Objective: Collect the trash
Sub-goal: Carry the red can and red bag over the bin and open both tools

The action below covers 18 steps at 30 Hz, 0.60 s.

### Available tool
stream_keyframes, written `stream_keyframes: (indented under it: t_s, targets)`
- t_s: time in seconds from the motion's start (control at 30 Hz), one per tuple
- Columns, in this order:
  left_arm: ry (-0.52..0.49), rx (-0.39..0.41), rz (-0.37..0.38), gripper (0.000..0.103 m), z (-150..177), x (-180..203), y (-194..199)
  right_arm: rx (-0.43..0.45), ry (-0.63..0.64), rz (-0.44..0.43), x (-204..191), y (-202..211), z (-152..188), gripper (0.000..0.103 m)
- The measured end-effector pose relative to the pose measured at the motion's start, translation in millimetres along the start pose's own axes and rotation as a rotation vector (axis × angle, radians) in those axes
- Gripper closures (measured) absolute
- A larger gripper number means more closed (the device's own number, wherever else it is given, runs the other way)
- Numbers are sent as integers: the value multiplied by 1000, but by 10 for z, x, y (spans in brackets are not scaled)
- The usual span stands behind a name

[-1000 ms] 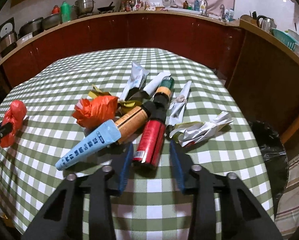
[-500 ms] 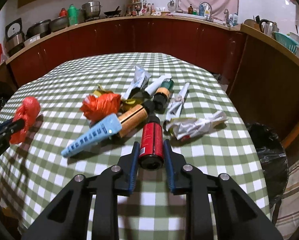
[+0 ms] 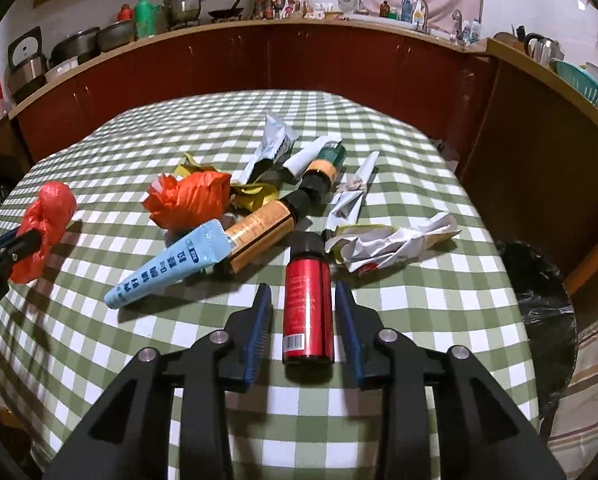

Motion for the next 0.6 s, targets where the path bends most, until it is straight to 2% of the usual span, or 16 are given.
stream_keyframes:
  t_s: [0.3, 0.6]
  targets:
    - [-16, 13, 38, 81, -18, 180, 45, 41, -9, -18, 61, 159, 78, 78]
    - [-85, 67, 130, 81, -97, 833, 221, 126, -63, 26, 518, 456, 96, 78]
Point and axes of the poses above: each gripper's, at about its wrist camera, not at the fingertips, and y roughly against the way its jaws point, x to its right, z to its underside, the point moved 3 cm from there along -y, roughly the way its jaws point, and after that the axes turned 3 degrees about y, right-handed, at the moved point
